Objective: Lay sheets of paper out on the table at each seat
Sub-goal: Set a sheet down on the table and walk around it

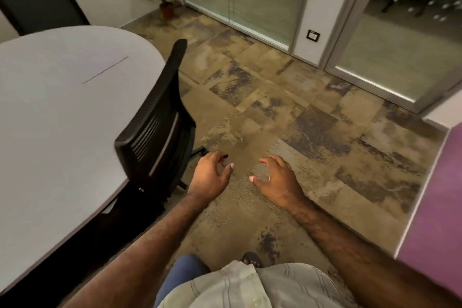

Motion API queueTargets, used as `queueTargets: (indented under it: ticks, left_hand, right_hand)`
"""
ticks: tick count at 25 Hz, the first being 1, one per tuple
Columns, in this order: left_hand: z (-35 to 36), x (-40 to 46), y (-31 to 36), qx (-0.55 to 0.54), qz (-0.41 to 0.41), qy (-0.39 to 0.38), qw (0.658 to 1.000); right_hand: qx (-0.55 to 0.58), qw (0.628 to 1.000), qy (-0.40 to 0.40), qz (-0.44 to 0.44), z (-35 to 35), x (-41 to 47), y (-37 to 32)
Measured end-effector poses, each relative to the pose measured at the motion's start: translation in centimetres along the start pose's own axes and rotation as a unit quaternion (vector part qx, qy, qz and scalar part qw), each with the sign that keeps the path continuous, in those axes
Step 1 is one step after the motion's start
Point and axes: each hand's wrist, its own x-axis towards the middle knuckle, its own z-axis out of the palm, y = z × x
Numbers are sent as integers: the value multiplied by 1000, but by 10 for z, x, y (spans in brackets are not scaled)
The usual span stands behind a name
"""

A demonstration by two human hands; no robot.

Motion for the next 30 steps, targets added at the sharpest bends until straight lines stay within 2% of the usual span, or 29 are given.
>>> queueTargets:
  ticks: [7,12,15,23,30]
  left_hand:
    - [47,94,23,46,16,-7,999]
    - [84,196,37,94,60,-10,994]
    - [103,259,42,85,64,-22,994]
    - [118,395,62,90,81,-49,991]
    - [128,515,71,129,64,-50,988]
  right_hand:
    - [15,999,30,26,-39,62,40]
    - [-24,998,48,23,-68,146,69]
    - [-37,997,50,46,-87,203,86]
    - [-46,992,70,92,-139,319,107]
    - [-49,996,47,63,-169,448,119]
